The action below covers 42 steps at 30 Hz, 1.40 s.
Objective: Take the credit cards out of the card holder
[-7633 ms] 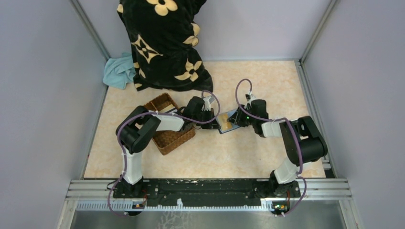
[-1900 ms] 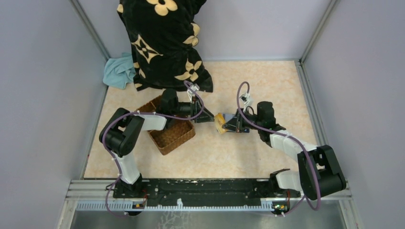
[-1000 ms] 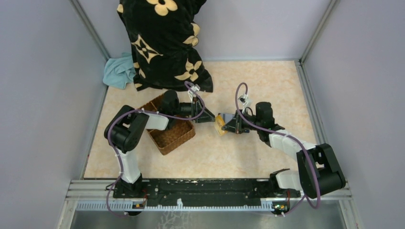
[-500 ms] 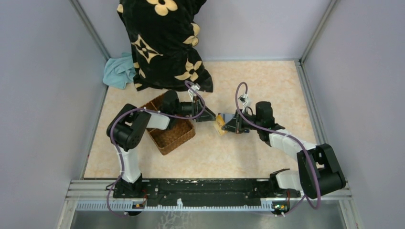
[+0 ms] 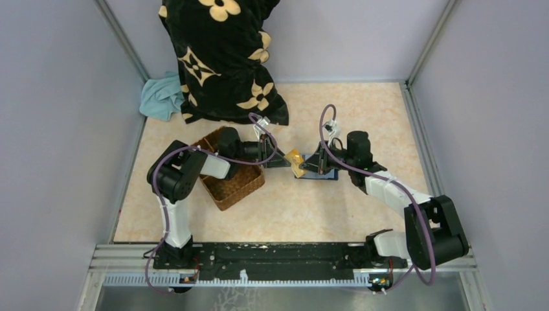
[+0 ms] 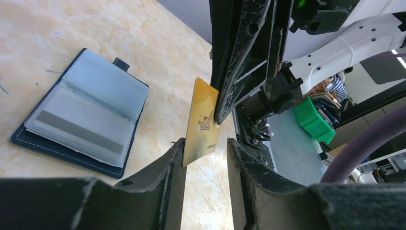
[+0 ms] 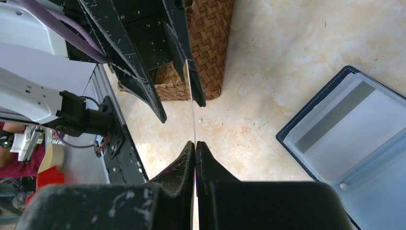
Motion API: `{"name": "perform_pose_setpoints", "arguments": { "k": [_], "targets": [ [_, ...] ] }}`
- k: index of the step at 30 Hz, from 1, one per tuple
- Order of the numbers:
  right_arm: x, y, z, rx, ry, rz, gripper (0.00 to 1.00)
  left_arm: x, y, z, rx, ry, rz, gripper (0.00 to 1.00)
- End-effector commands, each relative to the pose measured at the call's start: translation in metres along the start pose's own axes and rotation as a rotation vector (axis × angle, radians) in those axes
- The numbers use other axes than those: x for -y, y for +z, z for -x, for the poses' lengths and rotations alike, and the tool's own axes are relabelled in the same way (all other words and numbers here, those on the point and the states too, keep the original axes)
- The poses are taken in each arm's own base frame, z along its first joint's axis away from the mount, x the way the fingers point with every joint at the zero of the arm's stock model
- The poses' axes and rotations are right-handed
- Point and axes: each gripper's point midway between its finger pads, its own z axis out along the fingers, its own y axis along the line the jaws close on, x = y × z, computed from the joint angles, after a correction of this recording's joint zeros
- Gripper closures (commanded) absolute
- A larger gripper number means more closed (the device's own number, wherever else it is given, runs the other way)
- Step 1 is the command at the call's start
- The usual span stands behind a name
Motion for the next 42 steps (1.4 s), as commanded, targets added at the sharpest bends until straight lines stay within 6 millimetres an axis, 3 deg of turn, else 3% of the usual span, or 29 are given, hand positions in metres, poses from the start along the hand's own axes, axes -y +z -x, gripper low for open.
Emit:
{"name": "perform_pose_setpoints", "arguments": {
  "k": [1,9,13,17,18,23,25,28,32,36,40,42],
  "targets": [
    [-0.01,0.005,0.02,0.043,-0.066,0.037,1.0,0.013,0.001,0.0,-0.012,0.044,-0.06,0.6],
    [-0.005,0.005,0.011,0.024,-0.057,0.023,1.0,0.012,0.001,0.007,0.029,0.046,-0.049,0.62],
    [-0.005,0.004,0.011,0.03,-0.058,0.018,1.0,0.01,0.002,0.008,0.035,0.044,-0.037,0.99],
    [-0.004,0.004,0.011,0.036,-0.055,0.012,1.0,0.009,0.001,0.008,0.032,0.038,-0.03,1.0],
    [-0.004,0.004,0.011,0.038,-0.054,0.01,0.96,0.009,0.001,0.008,0.034,0.039,-0.029,1.0],
    [0.006,-0.002,0.021,0.101,-0.056,-0.08,0.48,0.007,0.001,0.019,0.073,0.055,0.026,1.0],
    [0.015,-0.006,0.026,0.136,-0.055,-0.144,0.42,0.003,0.0,0.026,0.085,0.09,0.082,1.0],
    [0.034,-0.015,0.03,0.178,-0.029,-0.248,0.43,-0.015,-0.009,0.04,0.112,0.13,0.256,1.0],
    [0.042,-0.02,0.032,0.201,-0.017,-0.29,0.44,-0.027,-0.034,0.068,0.215,0.166,0.493,1.0],
    [0.043,-0.016,0.031,0.191,-0.013,-0.274,0.44,-0.045,-0.075,0.083,0.327,0.105,0.791,1.0],
    [0.044,-0.009,0.025,0.173,0.013,-0.243,0.45,-0.051,-0.132,0.084,0.48,0.01,1.09,1.0],
    [0.047,-0.005,0.021,0.157,0.028,-0.235,0.46,-0.053,-0.172,0.079,0.564,-0.053,1.295,1.0]
  ]
}}
